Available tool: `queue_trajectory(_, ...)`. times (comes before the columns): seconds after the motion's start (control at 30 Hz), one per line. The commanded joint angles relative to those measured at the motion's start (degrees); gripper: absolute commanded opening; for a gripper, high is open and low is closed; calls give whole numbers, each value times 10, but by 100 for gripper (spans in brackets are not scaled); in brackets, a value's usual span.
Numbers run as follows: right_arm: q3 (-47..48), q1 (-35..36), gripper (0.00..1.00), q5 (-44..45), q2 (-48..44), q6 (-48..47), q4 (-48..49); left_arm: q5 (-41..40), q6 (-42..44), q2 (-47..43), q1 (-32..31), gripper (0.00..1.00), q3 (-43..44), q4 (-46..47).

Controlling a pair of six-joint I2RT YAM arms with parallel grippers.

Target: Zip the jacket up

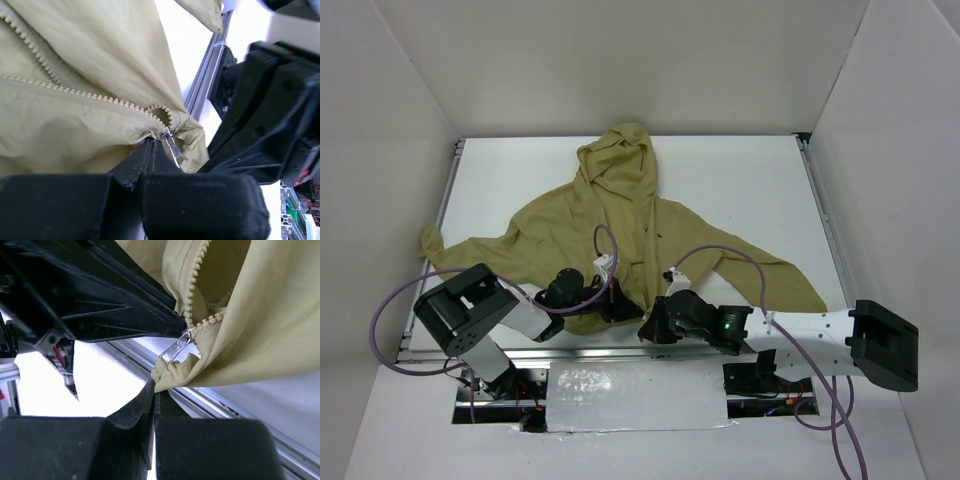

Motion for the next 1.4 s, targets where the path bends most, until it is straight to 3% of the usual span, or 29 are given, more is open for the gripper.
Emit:
queue_trajectory(0.0,17,-10,0,-48,13,17,29,12,-1,0,2,0,-3,65)
queue_trajectory(0.3,-8,-14,12,-27,-5,42,35,6,5,-13,2,0,-6,54)
queue_trajectory(0.33,-8,-15,17,-25,-4,42,32,6,5,-11,2,0,-6,55)
queue_trajectory(0.6,-9,-17,24,-18,9,46,29,6,4,-6,2,0,-6,59)
queue_trajectory(0.77,-15,-16,18,0,3,55,22,8,1,-3,2,0,-6,64)
queue_trajectory(0.9,-17,-17,0,15,-4,58,13,9,0,-1,2,0,-6,68)
queue_trajectory(1.17,-43,-36,0,25,-55,127,55,14,-2,4,2,0,-9,84)
queue_trajectory(1.37,-48,-104,0,13,-105,142,94,16,1,7,2,0,-11,90)
